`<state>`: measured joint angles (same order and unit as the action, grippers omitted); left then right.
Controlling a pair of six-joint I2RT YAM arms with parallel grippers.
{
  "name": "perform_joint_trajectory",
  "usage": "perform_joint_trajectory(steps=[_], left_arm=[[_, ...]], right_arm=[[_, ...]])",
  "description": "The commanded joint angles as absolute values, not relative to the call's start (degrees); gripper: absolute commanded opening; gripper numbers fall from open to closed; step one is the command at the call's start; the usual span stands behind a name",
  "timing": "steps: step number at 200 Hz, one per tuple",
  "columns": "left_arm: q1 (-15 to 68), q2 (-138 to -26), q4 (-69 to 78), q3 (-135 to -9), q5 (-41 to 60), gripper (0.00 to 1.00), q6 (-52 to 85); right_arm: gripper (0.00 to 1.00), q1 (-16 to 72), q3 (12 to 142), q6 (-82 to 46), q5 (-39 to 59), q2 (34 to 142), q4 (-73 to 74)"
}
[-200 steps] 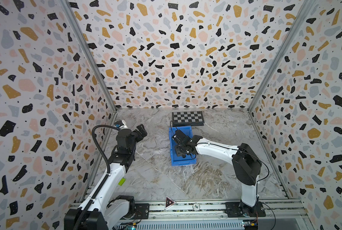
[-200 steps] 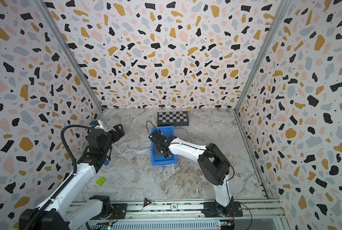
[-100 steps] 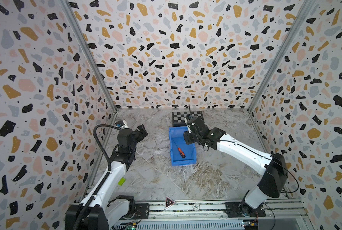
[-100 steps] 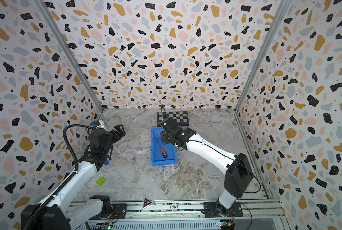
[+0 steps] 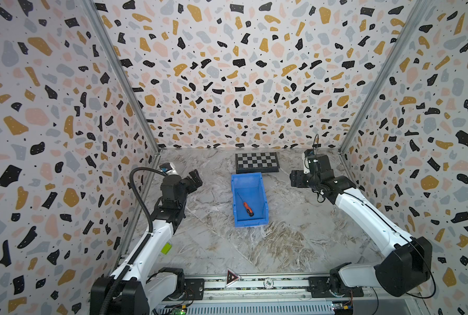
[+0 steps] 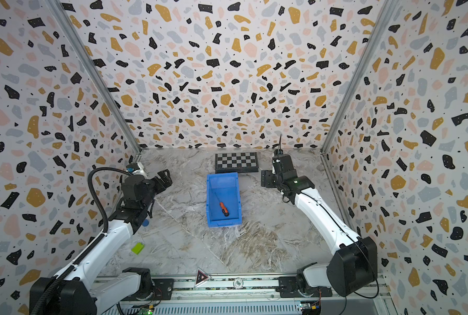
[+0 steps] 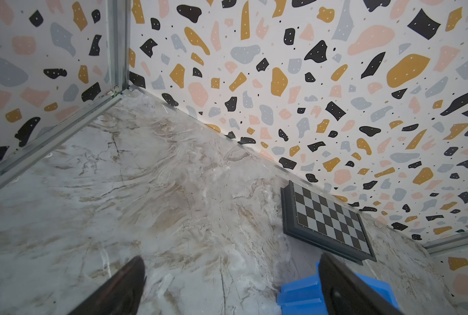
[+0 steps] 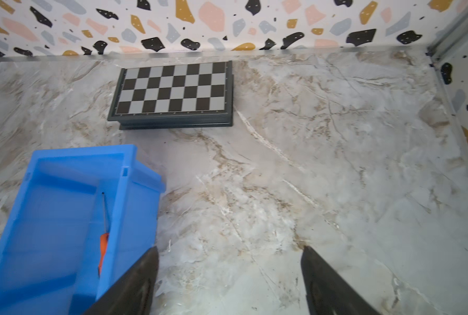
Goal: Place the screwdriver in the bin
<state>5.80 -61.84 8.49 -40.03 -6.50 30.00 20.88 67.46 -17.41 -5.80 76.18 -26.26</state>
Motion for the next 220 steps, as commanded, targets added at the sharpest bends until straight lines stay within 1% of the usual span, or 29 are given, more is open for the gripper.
perform_joint_trajectory(steps=[1,7,10,23,44,46,51,55,60,67,75,78,80,82,109,130,151,191,220], left_arm=[[6.06,-61.57,12.11,-41.84,-7.40,1.00,24.38],[6.06,-61.25,12.13,-41.84,-7.83,1.00,23.57],[6.06,-61.07,12.13,-41.84,-8.09,1.00,23.16],[6.06,-60.20,11.96,-41.66,-8.88,1.00,21.43],[6.06,-57.99,12.39,-40.38,-11.12,1.00,18.79],[6.06,-57.59,12.46,-40.13,-11.44,1.00,18.58],[6.06,-56.78,12.61,-39.70,-12.11,1.00,17.92],[6.06,-56.05,12.78,-39.13,-12.74,1.00,17.26],[6.06,-55.07,13.18,-38.39,-13.66,1.00,16.36],[6.06,-53.64,14.00,-36.82,-14.67,1.00,14.89],[6.07,-51.97,16.62,-34.51,-14.77,1.00,12.08],[6.06,-51.35,17.55,-33.50,-14.77,1.00,11.16],[6.06,-51.03,18.21,-32.85,-14.94,1.00,10.72],[6.06,-50.62,18.88,-32.16,-15.10,1.00,10.46],[6.06,-47.77,25.22,-25.39,-18.88,1.00,8.49],[6.06,-48.82,26.85,-23.07,-21.44,1.00,8.03],[6.06,-50.68,31.61,-20.13,-22.96,1.00,7.73],[6.06,-55.25,46.86,-12.30,-25.53,1.00,5.95],[6.06,-61.07,50.71,-11.19,-25.99,1.00,5.48]], right_arm=[[0.90,17.93,65.45,-15.90,-4.50,72.42,-24.84],[0.95,16.58,64.64,-16.32,-3.96,71.49,-24.13],[1.00,15.88,64.26,-16.36,-3.18,71.16,-23.66],[0.99,13.31,62.76,-16.28,-0.49,69.32,-21.91],[1.00,11.91,60.93,-15.35,-2.16,67.34,-20.13],[0.98,11.88,60.78,-15.17,-2.47,67.24,-19.84],[0.89,11.66,60.13,-14.72,-3.01,66.92,-19.29],[0.83,11.41,59.82,-14.39,-3.07,66.74,-18.97],[0.79,11.06,59.50,-14.25,-2.96,66.59,-18.50],[0.78,10.62,58.97,-13.95,-2.66,66.49,-17.79],[0.81,10.42,58.20,-13.84,-2.93,66.31,-16.48],[0.88,10.38,57.92,-13.80,-3.09,66.22,-15.94],[0.96,10.37,57.79,-13.80,-3.19,66.15,-15.56],[1.00,10.37,57.56,-13.73,-3.28,66.15,-15.21],[0.99,10.28,55.18,-12.85,-3.47,66.18,-10.63],[0.99,10.29,53.22,-11.52,-4.17,66.53,-7.08],[0.99,10.22,50.10,-10.44,-5.42,66.39,-1.99],[0.99,10.11,39.39,-5.08,-8.82,65.43,16.64],[0.99,9.58,31.76,-0.73,-12.38,67.26,29.96]])
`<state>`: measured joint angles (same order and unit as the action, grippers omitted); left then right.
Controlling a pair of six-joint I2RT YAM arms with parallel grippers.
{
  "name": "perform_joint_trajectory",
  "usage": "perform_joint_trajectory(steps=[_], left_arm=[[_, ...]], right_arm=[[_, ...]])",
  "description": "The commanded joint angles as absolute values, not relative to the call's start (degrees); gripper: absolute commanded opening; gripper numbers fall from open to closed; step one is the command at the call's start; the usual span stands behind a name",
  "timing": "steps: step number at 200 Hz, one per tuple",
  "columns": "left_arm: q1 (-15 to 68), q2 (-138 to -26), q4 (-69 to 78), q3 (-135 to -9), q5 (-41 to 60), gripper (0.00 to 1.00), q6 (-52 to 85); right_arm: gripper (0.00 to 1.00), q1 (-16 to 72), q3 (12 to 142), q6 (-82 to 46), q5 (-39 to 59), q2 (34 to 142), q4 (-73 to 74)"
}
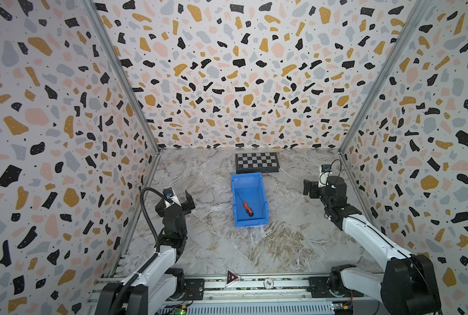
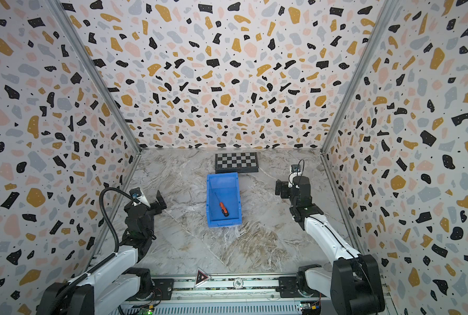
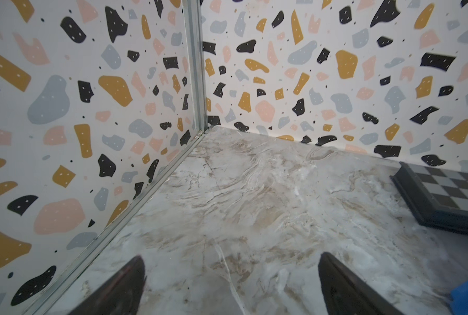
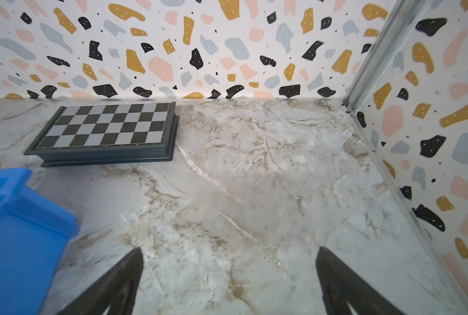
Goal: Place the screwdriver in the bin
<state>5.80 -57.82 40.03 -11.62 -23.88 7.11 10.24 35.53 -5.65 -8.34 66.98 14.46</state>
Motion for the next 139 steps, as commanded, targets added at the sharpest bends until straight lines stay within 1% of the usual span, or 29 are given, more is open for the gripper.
perform_joint_trajectory(steps=[1,35,53,75,99,113,128,139], left_arm=[[6.06,-61.30,50.89,-11.13,-26.05,1.00,5.60],[6.06,-66.15,56.34,-9.55,-28.85,1.00,6.16],[6.06,-69.34,59.73,-9.10,-29.87,1.00,6.53],[6.06,-72.05,60.70,-10.06,-28.96,1.00,5.59],[6.06,-77.80,67.97,-8.80,-26.85,1.00,4.57],[6.06,-80.58,73.75,-7.39,-26.07,1.00,3.91],[6.06,-79.03,70.17,-7.94,-25.60,1.00,4.01],[6.06,-79.72,70.73,-8.20,-25.68,1.00,3.81]], right_arm=[[0.99,9.49,31.57,-0.63,-12.39,67.51,30.32],[0.99,8.74,26.97,0.87,-10.13,73.93,38.43],[0.99,8.64,24.90,0.08,-11.67,77.00,42.46],[0.99,7.02,23.06,-1.23,-10.33,79.24,46.21],[0.99,6.51,20.47,-0.59,-10.01,82.05,53.35],[0.99,6.48,19.92,0.41,-8.85,82.79,55.00],[0.99,6.34,17.00,0.42,-8.59,84.76,62.70],[0.99,6.03,16.74,0.01,-7.95,83.83,61.07]])
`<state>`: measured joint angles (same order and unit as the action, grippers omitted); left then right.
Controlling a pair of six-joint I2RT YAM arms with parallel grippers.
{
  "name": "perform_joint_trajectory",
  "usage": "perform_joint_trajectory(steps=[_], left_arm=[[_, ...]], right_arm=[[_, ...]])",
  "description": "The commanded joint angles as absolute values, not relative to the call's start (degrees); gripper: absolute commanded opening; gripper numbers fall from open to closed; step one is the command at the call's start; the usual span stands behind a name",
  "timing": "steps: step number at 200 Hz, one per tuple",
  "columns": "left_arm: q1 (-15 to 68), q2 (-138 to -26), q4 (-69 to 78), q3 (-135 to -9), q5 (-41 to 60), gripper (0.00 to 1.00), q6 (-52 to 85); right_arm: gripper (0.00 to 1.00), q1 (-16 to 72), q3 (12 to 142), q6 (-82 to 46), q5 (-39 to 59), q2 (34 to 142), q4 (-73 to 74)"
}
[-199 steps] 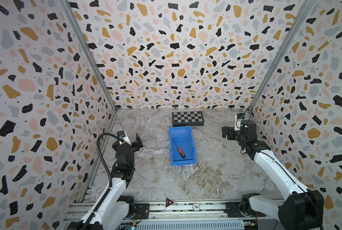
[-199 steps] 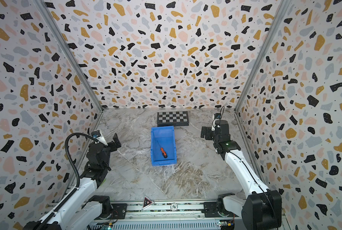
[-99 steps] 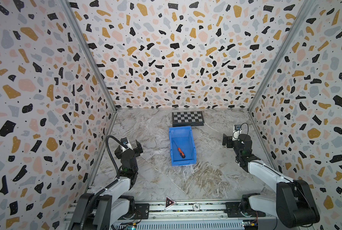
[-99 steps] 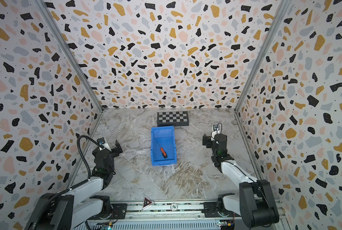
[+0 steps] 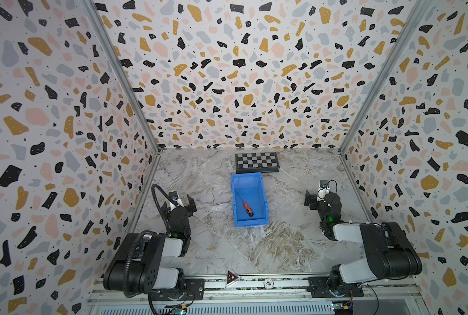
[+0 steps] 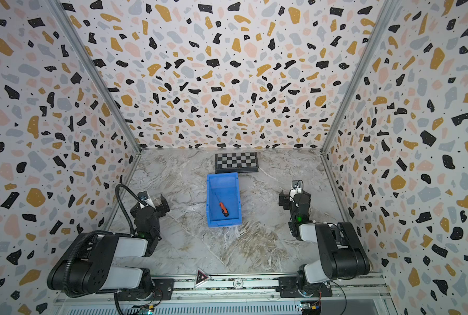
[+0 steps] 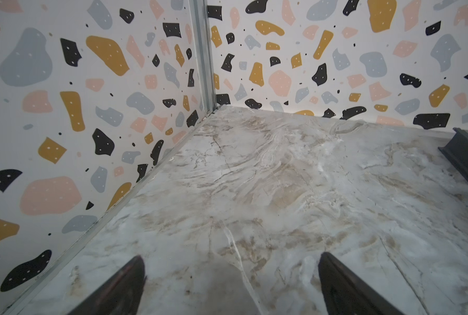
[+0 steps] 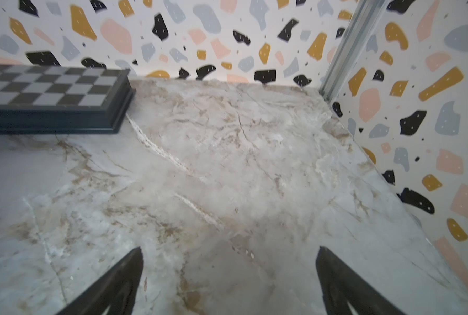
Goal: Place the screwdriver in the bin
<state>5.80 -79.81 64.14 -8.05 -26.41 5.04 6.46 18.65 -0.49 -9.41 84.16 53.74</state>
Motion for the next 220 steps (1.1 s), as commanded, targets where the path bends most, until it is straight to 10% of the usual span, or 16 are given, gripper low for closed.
perform_joint_trajectory(steps=[1,23,220], left_arm=[[6.06,-79.81,70.96,-8.14,-25.72,1.00,3.84],[6.06,-79.27,69.43,-8.49,-24.65,1.00,3.56],[6.06,-79.85,68.37,-9.49,-19.77,1.00,1.40]], right_arm=[[0.99,6.00,16.59,0.00,-7.80,83.80,61.30],[0.99,5.27,10.13,0.31,-6.86,86.81,77.79],[0.99,5.72,11.97,0.00,-7.56,85.24,70.81]])
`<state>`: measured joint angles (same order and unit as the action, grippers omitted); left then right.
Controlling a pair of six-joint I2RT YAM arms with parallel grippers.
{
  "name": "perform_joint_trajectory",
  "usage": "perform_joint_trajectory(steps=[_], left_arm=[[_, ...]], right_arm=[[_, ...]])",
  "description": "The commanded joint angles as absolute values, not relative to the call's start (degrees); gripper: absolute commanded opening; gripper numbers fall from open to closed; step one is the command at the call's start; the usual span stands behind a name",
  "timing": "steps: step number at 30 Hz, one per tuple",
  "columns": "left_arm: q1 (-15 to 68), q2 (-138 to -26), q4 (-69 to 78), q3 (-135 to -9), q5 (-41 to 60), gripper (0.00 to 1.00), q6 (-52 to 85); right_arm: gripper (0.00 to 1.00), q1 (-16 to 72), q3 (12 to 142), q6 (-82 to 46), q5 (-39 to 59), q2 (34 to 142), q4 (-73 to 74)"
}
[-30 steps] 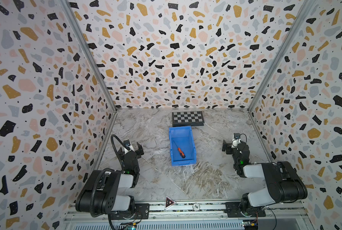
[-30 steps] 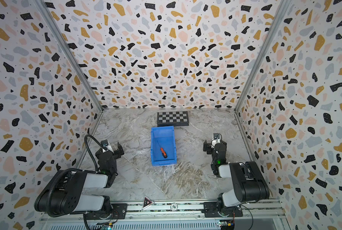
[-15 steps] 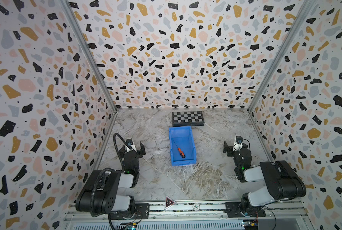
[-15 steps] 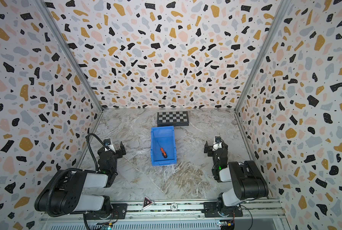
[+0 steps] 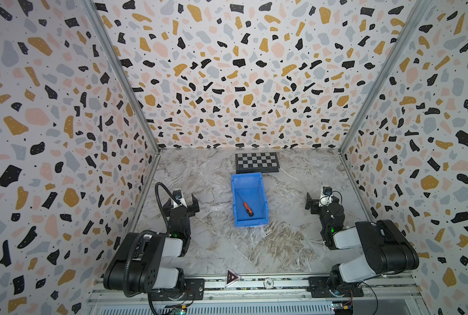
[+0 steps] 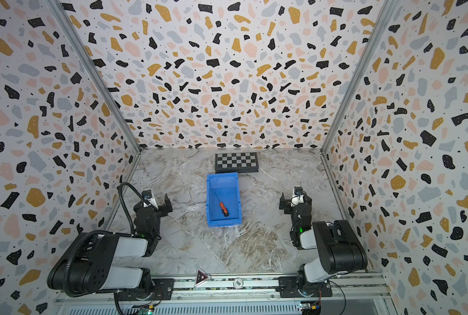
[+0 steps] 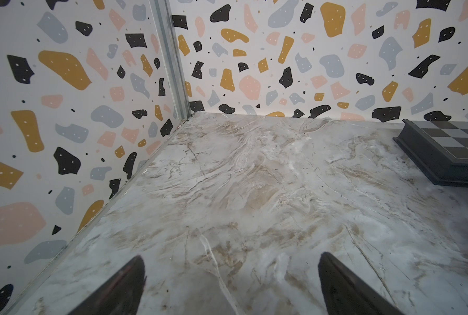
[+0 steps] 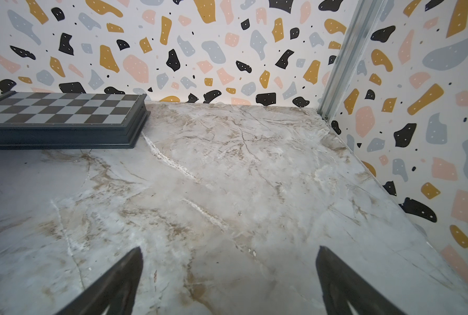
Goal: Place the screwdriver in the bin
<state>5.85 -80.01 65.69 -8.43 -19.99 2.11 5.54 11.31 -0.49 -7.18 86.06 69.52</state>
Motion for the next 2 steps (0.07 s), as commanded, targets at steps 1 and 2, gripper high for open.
perform_joint_trajectory(steps=[1,2], left_arm=[[6.06,-79.83,68.38,-9.49,-19.78,1.00,1.40],[6.06,-79.82,68.36,-9.49,-19.78,1.00,1.33]], right_arm=[[0.99,5.72,11.96,0.00,-7.56,85.25,70.82],[0.99,5.75,11.95,0.00,-7.56,85.24,70.83]])
